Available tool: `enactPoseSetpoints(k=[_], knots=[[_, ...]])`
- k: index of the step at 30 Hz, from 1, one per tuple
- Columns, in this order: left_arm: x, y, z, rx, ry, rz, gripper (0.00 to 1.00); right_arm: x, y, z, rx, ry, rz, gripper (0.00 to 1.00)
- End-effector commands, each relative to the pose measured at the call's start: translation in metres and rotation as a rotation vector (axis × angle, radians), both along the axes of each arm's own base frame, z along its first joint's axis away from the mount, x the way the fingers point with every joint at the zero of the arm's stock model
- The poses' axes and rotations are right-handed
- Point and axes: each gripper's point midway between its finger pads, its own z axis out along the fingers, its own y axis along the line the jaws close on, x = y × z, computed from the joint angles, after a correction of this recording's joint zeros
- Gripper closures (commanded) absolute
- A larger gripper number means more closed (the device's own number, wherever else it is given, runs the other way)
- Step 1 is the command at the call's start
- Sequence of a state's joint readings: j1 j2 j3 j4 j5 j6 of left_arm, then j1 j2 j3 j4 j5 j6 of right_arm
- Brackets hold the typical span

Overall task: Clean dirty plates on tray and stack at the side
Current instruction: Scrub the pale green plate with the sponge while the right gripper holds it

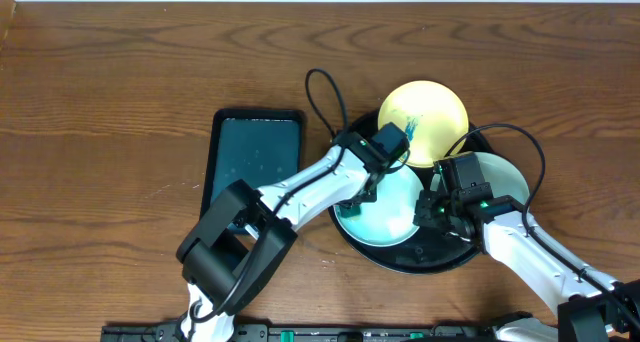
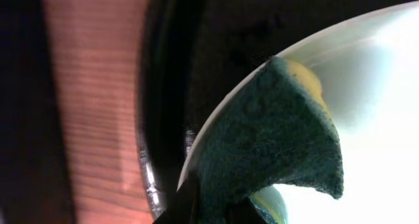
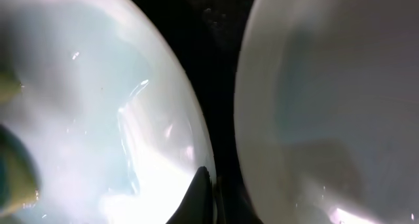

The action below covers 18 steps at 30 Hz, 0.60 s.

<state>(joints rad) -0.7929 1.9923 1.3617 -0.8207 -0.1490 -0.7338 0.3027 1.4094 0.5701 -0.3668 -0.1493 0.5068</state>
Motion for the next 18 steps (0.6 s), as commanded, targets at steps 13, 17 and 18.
enactPoseSetpoints(k=[13,17,18], knots=[[0.002,-0.060,-0.013,-0.352,0.113,-0.021,0.92,0.000,-0.012,-0.005,-0.074,-0.001,-0.009,0.99],[-0.005,-0.091,-0.005,-0.501,0.164,-0.031,0.92,0.000,-0.012,-0.004,-0.075,-0.003,-0.005,0.99],[-0.008,-0.097,-0.003,-0.528,0.177,-0.029,0.92,0.000,-0.012,-0.004,-0.075,-0.003,-0.005,0.99]])
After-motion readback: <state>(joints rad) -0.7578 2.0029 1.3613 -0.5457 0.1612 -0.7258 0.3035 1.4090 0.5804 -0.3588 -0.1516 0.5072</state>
